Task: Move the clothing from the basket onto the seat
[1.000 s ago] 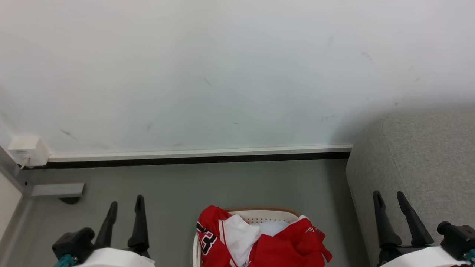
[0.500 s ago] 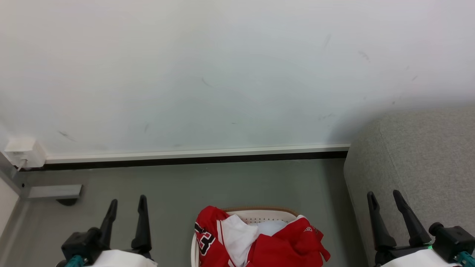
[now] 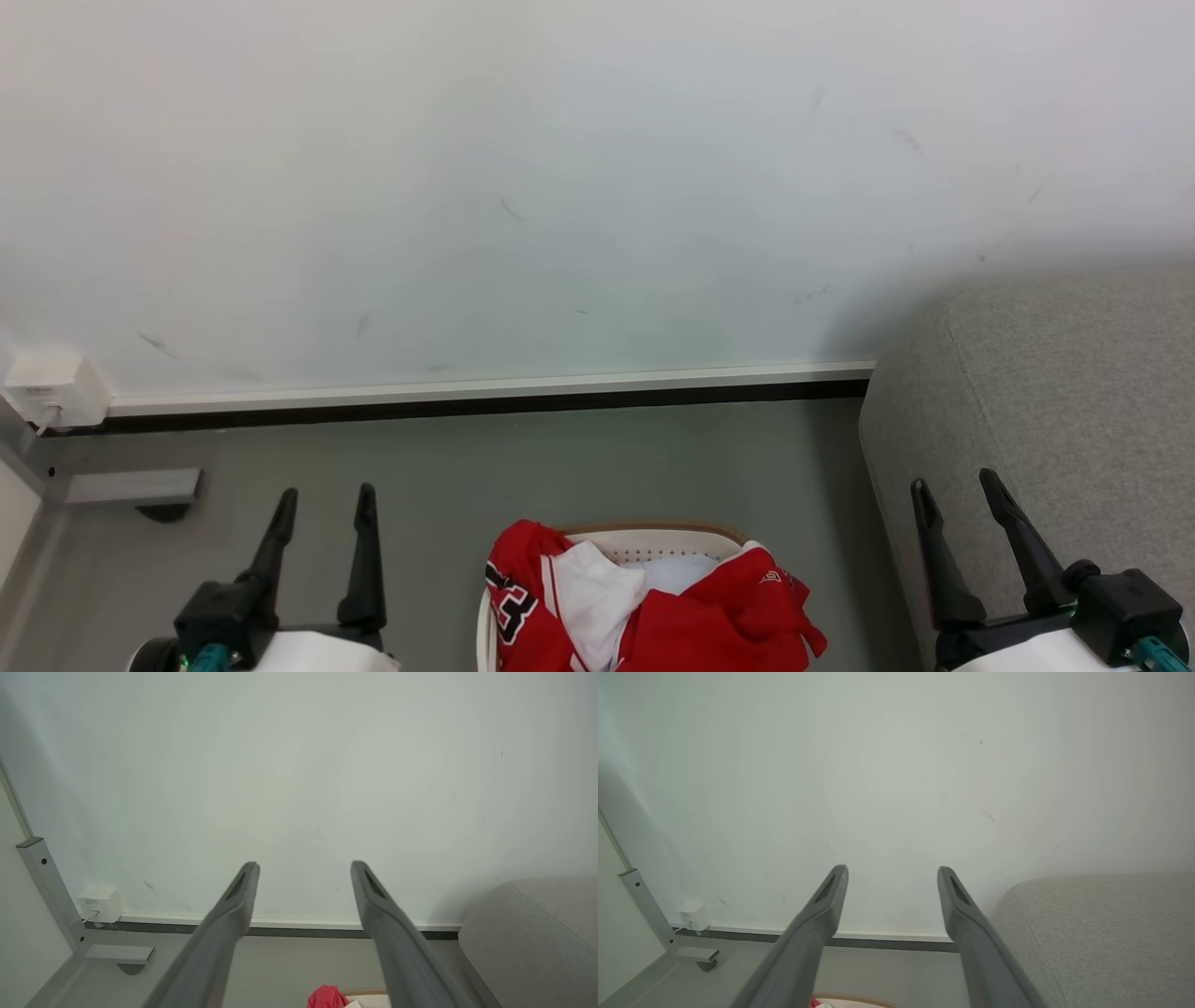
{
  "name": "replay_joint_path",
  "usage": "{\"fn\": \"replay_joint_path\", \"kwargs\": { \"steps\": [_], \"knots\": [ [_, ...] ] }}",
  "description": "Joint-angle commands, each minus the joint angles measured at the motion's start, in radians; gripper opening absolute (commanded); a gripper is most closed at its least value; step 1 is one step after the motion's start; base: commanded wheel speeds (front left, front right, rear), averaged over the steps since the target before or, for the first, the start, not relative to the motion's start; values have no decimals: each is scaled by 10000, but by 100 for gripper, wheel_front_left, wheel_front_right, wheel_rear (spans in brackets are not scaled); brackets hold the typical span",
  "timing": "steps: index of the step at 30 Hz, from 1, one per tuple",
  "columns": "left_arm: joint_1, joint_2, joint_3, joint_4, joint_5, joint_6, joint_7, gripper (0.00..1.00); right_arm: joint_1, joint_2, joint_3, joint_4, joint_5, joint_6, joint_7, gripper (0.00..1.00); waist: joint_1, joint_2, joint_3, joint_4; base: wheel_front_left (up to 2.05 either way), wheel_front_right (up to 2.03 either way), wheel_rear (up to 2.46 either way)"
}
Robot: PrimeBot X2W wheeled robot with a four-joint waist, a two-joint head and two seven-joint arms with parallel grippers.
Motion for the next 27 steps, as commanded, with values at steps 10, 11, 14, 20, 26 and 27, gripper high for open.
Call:
{"fn": "replay_joint_path", "kwargs": {
  "steps": [10, 11, 14, 20, 26, 27],
  "knots": [
    [127, 65, -49, -53, 905, 72, -251, 100, -91, -46, 127, -110, -740, -19, -246, 100, 0, 0, -27, -57, 0, 0, 0],
    [129, 58, -49, -57, 986, 84, -272, 100, -88, -51, 139, -118, -790, -20, -273, 100, 0, 0, -30, -61, 0, 0, 0],
    [135, 44, -56, -72, 1213, 101, -308, 100, -82, -62, 164, -150, -963, -20, -307, 100, 0, 0, -33, -72, 0, 0, 0],
    [138, 14, -24, -87, 1352, 85, -352, 100, -86, -61, 172, -187, -1052, -21, -357, 100, 0, 0, -40, -89, 0, 0, 0],
    [139, -22, 43, -128, 1295, 41, -352, 100, -75, -47, 145, -220, -979, -21, -357, 100, 0, 0, -40, -93, 0, 0, 0],
    [140, -28, 53, -136, 1293, 31, -352, 100, -75, -45, 143, -228, -973, -21, -357, 100, 0, 0, -41, -95, 0, 0, 0]
  ]
}}
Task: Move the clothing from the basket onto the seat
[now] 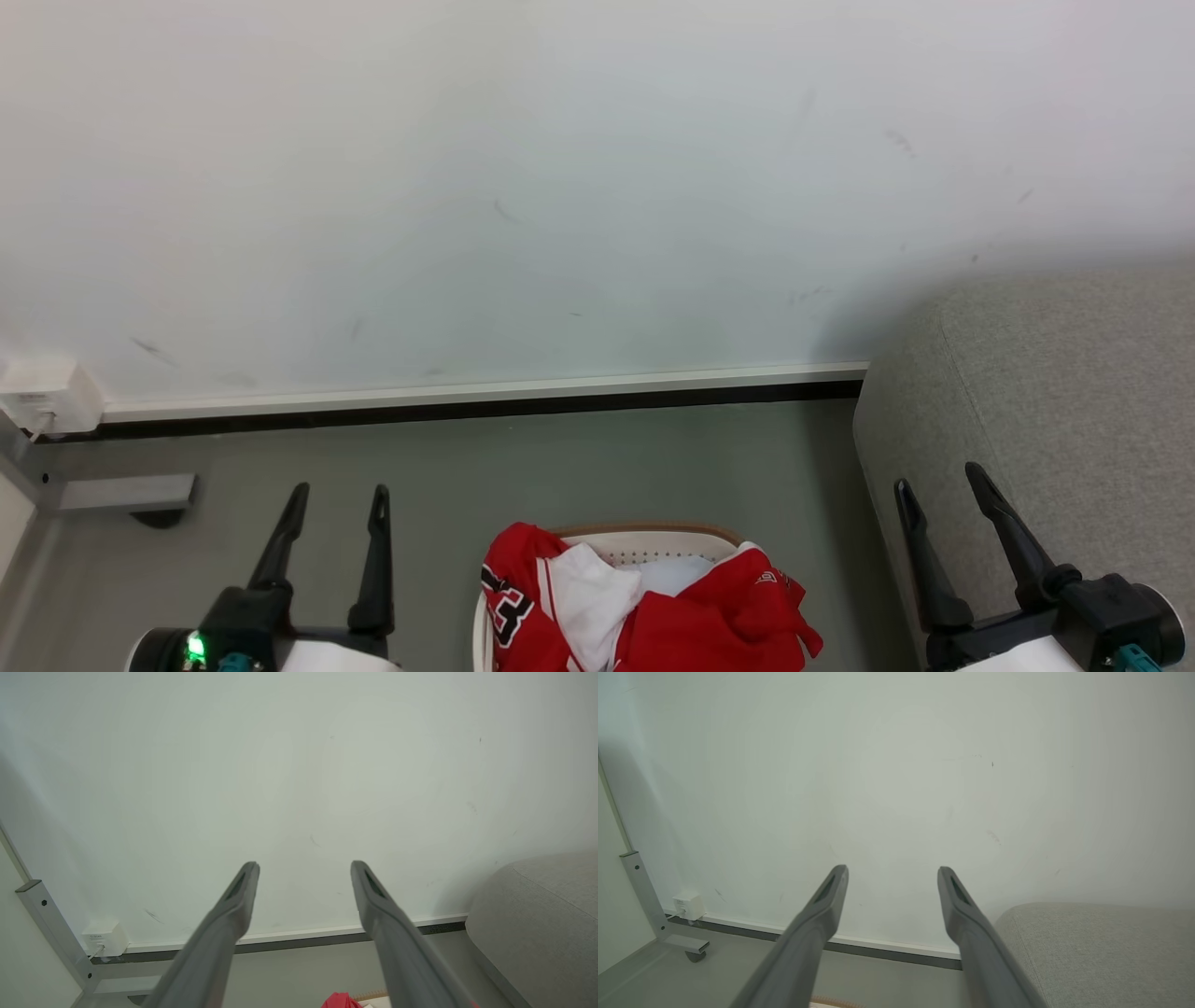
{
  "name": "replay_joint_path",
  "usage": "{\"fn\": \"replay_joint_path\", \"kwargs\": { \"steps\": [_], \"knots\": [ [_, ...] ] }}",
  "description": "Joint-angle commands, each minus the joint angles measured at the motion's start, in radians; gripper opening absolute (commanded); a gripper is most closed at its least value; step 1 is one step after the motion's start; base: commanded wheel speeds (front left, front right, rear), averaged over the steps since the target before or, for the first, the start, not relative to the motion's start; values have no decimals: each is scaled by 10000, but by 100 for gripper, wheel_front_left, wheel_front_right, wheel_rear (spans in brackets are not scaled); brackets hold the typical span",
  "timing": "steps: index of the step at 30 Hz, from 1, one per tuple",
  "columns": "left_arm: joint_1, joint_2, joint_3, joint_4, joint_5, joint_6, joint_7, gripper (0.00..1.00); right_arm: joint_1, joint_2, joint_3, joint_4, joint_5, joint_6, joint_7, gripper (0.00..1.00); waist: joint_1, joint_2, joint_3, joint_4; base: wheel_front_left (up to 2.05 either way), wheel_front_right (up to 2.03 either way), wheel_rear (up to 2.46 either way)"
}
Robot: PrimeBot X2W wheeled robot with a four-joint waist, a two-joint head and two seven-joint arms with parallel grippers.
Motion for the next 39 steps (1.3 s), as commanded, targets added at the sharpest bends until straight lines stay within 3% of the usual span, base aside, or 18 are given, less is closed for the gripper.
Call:
{"fn": "replay_joint_path", "kwargs": {
  "steps": [1, 23, 39],
  "knots": [
    [69, 4, 34, -52, -15, -31, -7, 100, -74, -29, -23, -60, 37, -21, -31, 100, 0, 0, 2, -3, 0, 0, 0],
    [-305, -123, 222, 30, -239, -374, -5, 100, -369, -3, -203, -231, 500, -21, -32, 100, 0, 0, 521, -554, 0, 0, 0],
    [-2024, -115, 272, 896, -592, -1194, -5, 100, -1322, 178, -588, -821, 496, -21, -32, 100, 0, 0, 2831, -1728, 0, 0, 0]
  ]
}}
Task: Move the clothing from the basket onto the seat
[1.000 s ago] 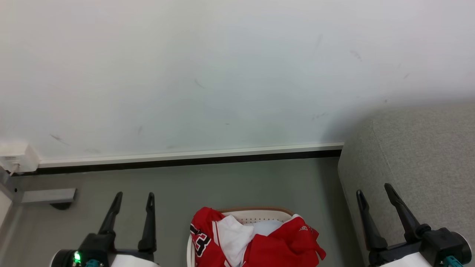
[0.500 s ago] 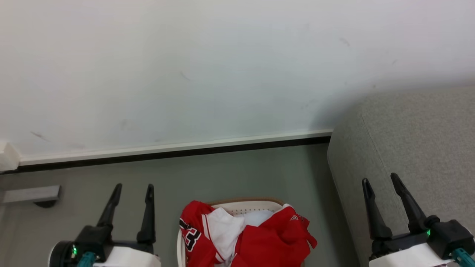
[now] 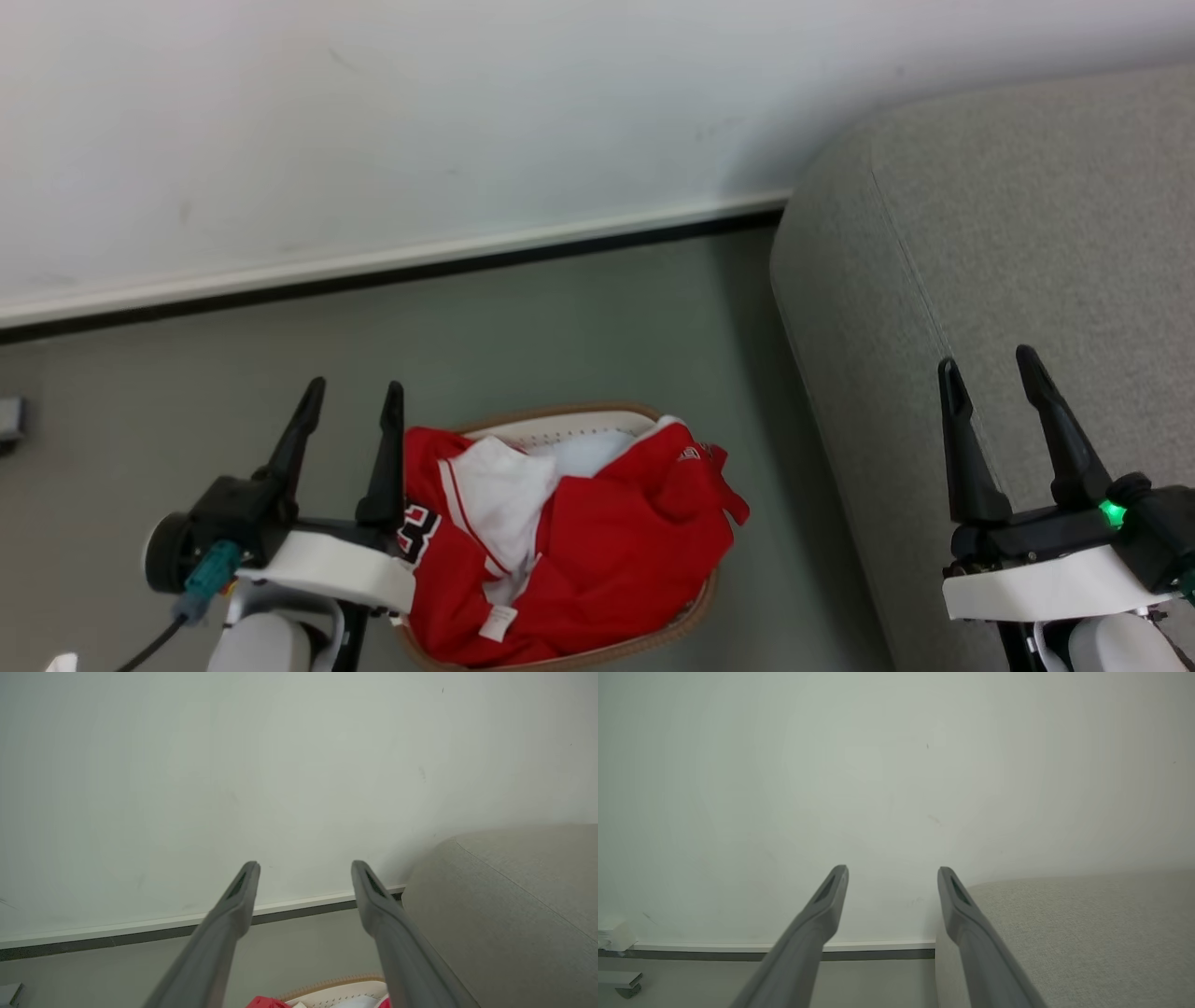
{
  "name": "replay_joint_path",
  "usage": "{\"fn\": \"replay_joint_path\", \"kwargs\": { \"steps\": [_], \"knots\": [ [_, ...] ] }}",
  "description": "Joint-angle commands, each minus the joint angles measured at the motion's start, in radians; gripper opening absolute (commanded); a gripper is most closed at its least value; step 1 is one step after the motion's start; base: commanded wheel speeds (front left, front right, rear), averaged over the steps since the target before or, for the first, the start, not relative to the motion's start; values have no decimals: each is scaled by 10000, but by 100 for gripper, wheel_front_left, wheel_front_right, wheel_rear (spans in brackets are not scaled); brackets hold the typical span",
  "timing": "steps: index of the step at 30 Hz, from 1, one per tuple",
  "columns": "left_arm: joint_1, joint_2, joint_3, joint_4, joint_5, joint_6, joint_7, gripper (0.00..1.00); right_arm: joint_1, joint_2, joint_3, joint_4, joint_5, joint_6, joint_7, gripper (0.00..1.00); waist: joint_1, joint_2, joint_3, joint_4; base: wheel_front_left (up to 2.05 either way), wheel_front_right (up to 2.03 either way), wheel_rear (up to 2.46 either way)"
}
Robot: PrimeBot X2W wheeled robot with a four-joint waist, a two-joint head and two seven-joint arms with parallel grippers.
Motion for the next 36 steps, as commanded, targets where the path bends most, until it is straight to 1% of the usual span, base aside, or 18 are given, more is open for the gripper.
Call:
{"fn": "replay_joint_path", "kwargs": {
  "steps": [1, 6, 11, 17, 22, 25, 32, 36],
  "knots": [
    [-142, 109, -15, 140, -46, -45, -3, 100, -157, 17, -42, -78, -37, -21, -28, 100, -1, 0, 524, -364, 0, 0, 0],
    [-963, 388, -299, 1299, 35, -280, -3, 100, -481, 101, -159, -323, -73, -21, -28, 100, -1, 0, 1334, -675, 0, 0, 0],
    [-1851, 696, -673, 2567, 6, -390, -3, 100, -799, 207, -243, -524, -54, -21, -16, 100, -1, 0, 2150, -990, 0, 0, 0],
    [-2915, 1130, -1869, 3930, -434, -478, 391, 100, -1133, 384, -445, -745, 6, -21, -16, 100, -1, 0, 3179, -1429, 0, 0, 0],
    [-3764, 1697, -2951, 4829, -1042, -467, 954, 100, -1404, 438, -536, -869, 185, -21, -16, 100, -1, 0, 3885, -1774, 0, 0, 0],
    [-4211, 1927, -3482, 5396, -1339, -470, 1444, 100, -1537, 439, -575, -983, 523, -21, -16, 100, -1, 0, 4292, -1938, 0, 0, 0],
    [-4926, 2349, -4611, 6605, -2162, -470, 2830, 100, -1820, 440, -644, -1117, 1043, -21, -16, 100, -1, 0, 5011, -2174, 0, 0, 0],
    [-5209, 2530, -5053, 7121, -2753, -471, 3703, 100, -1941, 441, -683, -1170, 1223, -21, -16, 100, -1, 0, 5361, -2289, 0, 0, 0]
  ]
}}
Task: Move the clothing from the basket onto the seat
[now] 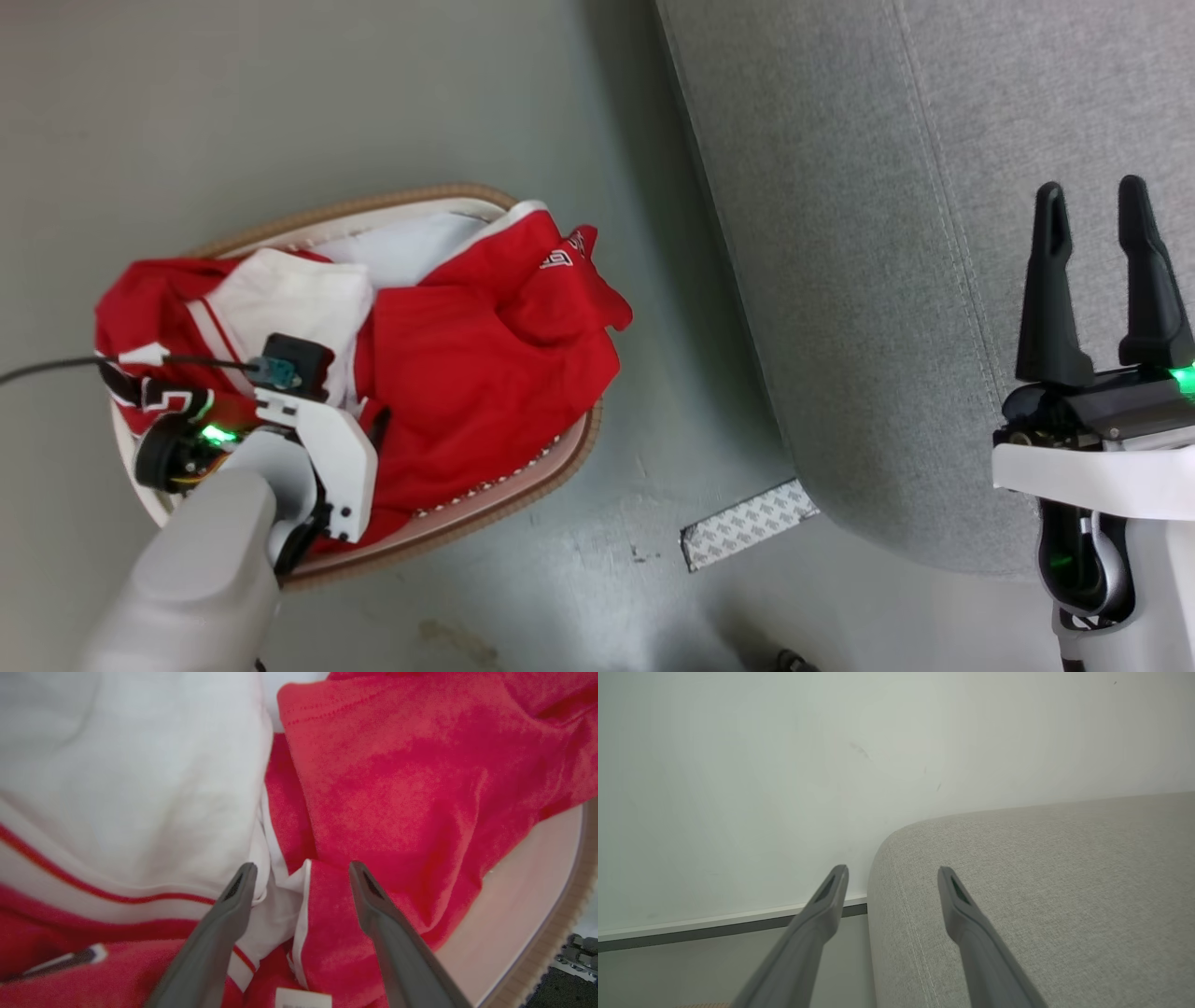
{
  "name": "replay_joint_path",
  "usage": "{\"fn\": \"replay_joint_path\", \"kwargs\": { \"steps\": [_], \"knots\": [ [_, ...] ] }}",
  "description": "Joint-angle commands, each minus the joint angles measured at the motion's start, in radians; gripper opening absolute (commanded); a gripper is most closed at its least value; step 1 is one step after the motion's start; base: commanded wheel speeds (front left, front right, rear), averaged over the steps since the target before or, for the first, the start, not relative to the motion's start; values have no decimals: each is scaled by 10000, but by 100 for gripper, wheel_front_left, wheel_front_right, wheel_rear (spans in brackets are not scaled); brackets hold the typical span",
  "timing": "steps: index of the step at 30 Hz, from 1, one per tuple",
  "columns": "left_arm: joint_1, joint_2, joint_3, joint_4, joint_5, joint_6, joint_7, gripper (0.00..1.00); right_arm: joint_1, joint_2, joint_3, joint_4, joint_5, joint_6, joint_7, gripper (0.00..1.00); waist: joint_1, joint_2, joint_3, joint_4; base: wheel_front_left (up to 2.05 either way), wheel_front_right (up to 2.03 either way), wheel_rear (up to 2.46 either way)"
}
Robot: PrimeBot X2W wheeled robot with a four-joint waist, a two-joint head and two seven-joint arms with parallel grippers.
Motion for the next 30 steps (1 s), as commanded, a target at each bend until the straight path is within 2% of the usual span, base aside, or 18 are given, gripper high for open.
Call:
{"fn": "replay_joint_path", "kwargs": {
  "steps": [1, 12, 16, 17, 18, 19, 20, 21, 30],
  "knots": [
    [-138, 114, -115, 108, -314, 21, 289, 100, -121, 26, -88, -26, 88, -21, 0, 100, -2, 0, 245, -102, 0, 0, 0],
    [-621, 626, -1757, 161, -1822, 20, 2709, 100, -372, 27, 214, 84, 530, -21, 0, 100, -2, 0, 1124, -330, 0, 0, 0],
    [-707, 872, -2339, -84, -2315, 20, 3133, 100, -376, 27, 257, 81, 614, -21, 0, 100, -2, 0, 1247, -375, 0, 0, 0],
    [-722, 923, -2452, -111, -2399, 20, 3188, 96, -392, 27, 274, 83, 620, -21, 0, 100, -2, 0, 1268, -388, 0, 0, 0],
    [-740, 959, -2567, -151, -2515, 20, 3223, 71, -420, 29, 294, 87, 634, -21, 0, 100, -2, 0, 1287, -397, 0, 0, 0],
    [-747, 987, -2664, -212, -2652, 20, 3234, 41, -443, 27, 301, 89, 649, -21, 0, 100, -2, 0, 1302, -400, 0, 0, 0],
    [-765, 1025, -2796, -318, -2764, 18, 3195, 3, -462, 27, 307, 91, 656, -21, 0, 100, -2, 0, 1312, -398, 0, 0, 0],
    [-802, 1083, -2893, -394, -2816, 18, 3124, 0, -480, 27, 306, 92, 658, -21, 0, 100, -2, 0, 1317, -389, 0, 0, 0],
    [-874, 1162, -3670, -651, -3499, 19, 2305, 0, -481, 26, 201, 180, 423, -21, 0, 100, -2, 0, 710, -130, 0, 0, 0]
  ]
}}
